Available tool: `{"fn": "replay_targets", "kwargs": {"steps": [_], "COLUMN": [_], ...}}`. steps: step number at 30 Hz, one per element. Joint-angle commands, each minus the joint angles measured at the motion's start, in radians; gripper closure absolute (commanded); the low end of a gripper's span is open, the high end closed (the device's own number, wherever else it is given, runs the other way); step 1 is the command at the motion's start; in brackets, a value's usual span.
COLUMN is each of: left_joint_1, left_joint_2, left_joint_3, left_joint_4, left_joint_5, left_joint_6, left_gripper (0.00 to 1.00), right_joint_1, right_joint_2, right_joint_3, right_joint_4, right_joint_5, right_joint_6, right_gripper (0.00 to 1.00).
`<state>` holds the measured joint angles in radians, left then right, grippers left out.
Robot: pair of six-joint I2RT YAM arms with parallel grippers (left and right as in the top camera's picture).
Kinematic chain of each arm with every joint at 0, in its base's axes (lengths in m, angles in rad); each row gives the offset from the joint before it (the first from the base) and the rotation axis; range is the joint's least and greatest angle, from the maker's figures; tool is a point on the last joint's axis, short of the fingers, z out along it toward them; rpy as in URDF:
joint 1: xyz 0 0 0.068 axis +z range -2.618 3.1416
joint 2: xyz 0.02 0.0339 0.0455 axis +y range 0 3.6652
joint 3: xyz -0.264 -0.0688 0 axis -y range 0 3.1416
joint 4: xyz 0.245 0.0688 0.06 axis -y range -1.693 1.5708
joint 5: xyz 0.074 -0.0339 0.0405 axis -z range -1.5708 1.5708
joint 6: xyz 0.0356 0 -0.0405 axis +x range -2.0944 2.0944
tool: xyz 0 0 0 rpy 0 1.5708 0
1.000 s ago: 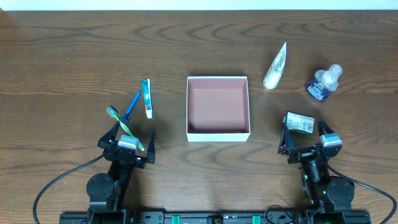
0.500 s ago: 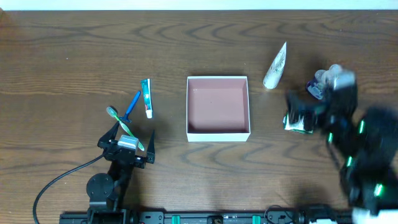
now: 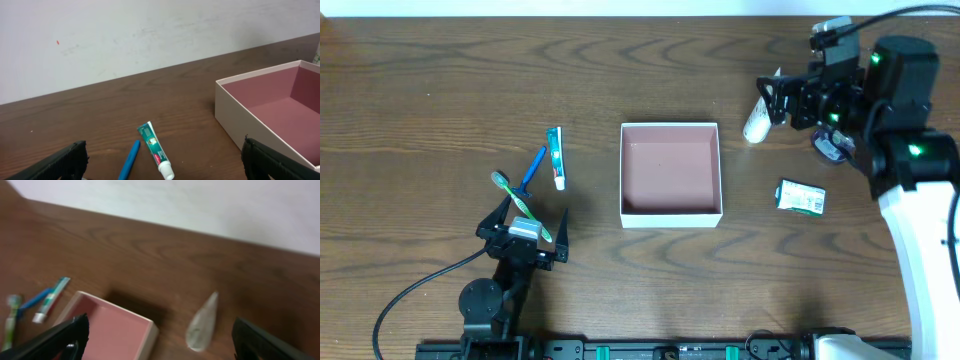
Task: Pack container
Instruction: 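Reach the right gripper to the white Pantene bottle and grasp it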
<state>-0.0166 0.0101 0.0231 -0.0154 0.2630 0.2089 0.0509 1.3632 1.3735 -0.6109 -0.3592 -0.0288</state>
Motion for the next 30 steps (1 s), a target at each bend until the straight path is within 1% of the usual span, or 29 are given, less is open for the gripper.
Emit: {"fn": "replay_targets", "kwargs": {"steps": [1, 4, 6, 9, 12, 16, 20, 24, 29, 30], "left_joint_1": [0.004, 0.004, 0.004, 0.004, 0.004, 0.004, 0.004, 0.004, 0.004, 0.004], "left_joint_2": [-0.005, -0.005, -0.005, -0.005, -0.005, -0.005, -0.005, -0.005, -0.005, -0.005], "left_joint_3": [-0.019, -0.019, -0.019, -0.019, -0.019, -0.019, -0.019, -0.019, -0.019, -0.019], "left_joint_4": [-0.033, -0.033, -0.033, -0.033, -0.033, -0.033, -0.033, -0.033, -0.033, -0.033], "left_joint_5": [0.010, 0.010, 0.010, 0.010, 0.010, 0.010, 0.010, 0.010, 0.010, 0.010], "left_joint_6": [-0.005, -0.005, -0.005, -0.005, -0.005, -0.005, -0.005, -0.005, -0.005, -0.005], "left_gripper": [0.02, 0.02, 0.02, 0.02, 0.02, 0.02, 0.02, 0.02, 0.02, 0.02], "right_joint_1": [0.012, 0.026, 0.038, 0.052, 0.057, 0.057, 0.057, 0.057, 0.058, 0.058], "right_joint_2": [0.061, 0.114, 0.152, 0.200, 0.234, 0.272, 0.294, 0.306, 0.305, 0.304], "right_joint_3": [0.019, 0.019, 0.019, 0.019, 0.019, 0.019, 0.019, 0.019, 0.019, 0.019], "right_joint_4": [0.000, -0.006, -0.014, -0.018, -0.018, -0.011, 0.002, 0.018, 0.036, 0.039], "right_joint_5": [0.132, 0.204, 0.256, 0.309, 0.311, 0.312, 0.332, 0.334, 0.334, 0.334], "right_joint_6": [0.032, 0.034, 0.052, 0.086, 0.105, 0.115, 0.119, 0.119, 0.118, 0.118], "right_gripper": [0.08, 0.07, 0.08, 0.13, 0.21, 0.40, 0.54, 0.72, 0.99, 0.99]}}
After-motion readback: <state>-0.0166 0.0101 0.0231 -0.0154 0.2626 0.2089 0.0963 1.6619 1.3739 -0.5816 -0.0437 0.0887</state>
